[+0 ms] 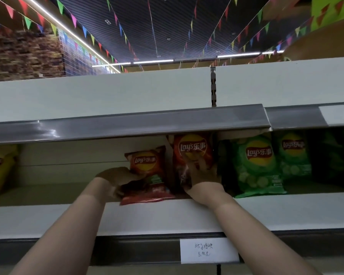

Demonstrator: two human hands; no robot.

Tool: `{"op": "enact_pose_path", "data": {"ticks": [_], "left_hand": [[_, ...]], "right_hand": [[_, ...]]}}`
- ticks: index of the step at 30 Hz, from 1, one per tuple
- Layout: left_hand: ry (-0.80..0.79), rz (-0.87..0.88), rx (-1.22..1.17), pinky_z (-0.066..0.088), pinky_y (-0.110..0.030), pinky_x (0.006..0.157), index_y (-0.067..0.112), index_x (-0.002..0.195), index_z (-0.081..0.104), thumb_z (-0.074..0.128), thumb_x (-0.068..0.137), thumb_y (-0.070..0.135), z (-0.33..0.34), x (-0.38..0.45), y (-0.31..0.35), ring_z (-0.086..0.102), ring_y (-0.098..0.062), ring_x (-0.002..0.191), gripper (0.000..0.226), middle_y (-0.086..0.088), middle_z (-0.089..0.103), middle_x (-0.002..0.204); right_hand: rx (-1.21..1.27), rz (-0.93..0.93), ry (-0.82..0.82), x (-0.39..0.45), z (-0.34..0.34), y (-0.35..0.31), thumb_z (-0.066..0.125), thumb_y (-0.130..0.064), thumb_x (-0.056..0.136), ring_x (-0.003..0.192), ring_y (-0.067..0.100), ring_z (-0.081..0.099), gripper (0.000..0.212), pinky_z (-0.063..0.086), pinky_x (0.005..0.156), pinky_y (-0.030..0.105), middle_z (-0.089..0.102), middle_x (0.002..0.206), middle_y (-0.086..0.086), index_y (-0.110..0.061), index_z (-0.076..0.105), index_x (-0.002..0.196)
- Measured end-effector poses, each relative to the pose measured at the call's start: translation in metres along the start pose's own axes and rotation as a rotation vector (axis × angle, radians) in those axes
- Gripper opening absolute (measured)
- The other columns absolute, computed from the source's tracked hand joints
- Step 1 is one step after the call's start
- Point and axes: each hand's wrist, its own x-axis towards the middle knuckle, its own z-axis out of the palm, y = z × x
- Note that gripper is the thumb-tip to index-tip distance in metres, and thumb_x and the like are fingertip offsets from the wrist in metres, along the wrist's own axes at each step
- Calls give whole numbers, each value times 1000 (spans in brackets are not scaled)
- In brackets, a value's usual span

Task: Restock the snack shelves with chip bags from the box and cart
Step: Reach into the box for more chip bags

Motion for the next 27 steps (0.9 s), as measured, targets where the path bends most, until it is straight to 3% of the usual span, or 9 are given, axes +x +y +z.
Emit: {"op": "enact_pose_path", "data": {"ticks": [3,7,10,12,14,17,20,23,27], "left_hand": [[68,17,100,48,-42,94,15,116,60,71,81,46,-6,8,2,62,-28,104,48,-7,69,109],[105,182,-111,48,-31,77,15,121,54,66,88,31,5,23,5,62,-20,91,39,-8,66,108],[64,241,-213,46,-21,63,22,122,46,60,92,19,20,26,7,57,-8,82,33,6,60,97],[79,270,-168,48,-21,68,24,117,46,59,93,19,24,29,10,58,-9,86,28,7,59,98],[146,303,-37,51,-34,88,16,125,48,62,91,23,24,33,10,61,-24,106,38,-4,63,113],[421,244,221,45,-49,100,0,137,35,65,90,34,30,37,9,52,-40,120,66,-20,50,134],[585,243,462,33,-49,110,-1,151,5,67,89,28,51,23,20,28,-42,139,92,-25,10,157],[662,230,563,23,-46,115,2,150,-17,64,91,30,74,-2,29,2,-37,148,104,-18,-18,159],[636,281,649,33,-48,109,0,151,-9,53,95,36,83,-20,23,15,-41,144,91,-28,-7,157]], "right_hand": [[60,22,-33,3,1,3,46,-33,102,134,29,34,51,31,106,28,32,152,5,-24,28,149],[-34,-46,2,1,-2,1,46,-34,101,142,32,23,61,29,111,34,17,160,2,-28,16,154],[-85,-79,15,1,-3,0,47,-36,101,145,34,15,66,25,114,38,7,163,2,-30,10,155],[-94,-80,21,2,-3,0,48,-38,100,146,35,13,69,24,114,41,4,163,1,-32,8,155],[-85,-63,1,3,-3,1,48,-38,100,145,35,17,68,27,113,40,8,162,1,-32,9,155],[-125,-77,16,4,0,2,50,-43,97,147,39,1,77,19,117,48,-8,163,-3,-39,-2,154],[-130,-68,18,9,3,3,51,-45,96,147,44,-5,81,15,118,52,-13,163,-2,-42,-6,153],[-103,-73,24,8,3,6,51,-44,97,147,42,-4,79,12,119,49,-11,163,-1,-41,-3,154],[-70,-87,50,4,3,4,51,-41,98,149,37,1,73,6,120,44,-2,164,2,-34,7,155]]}}
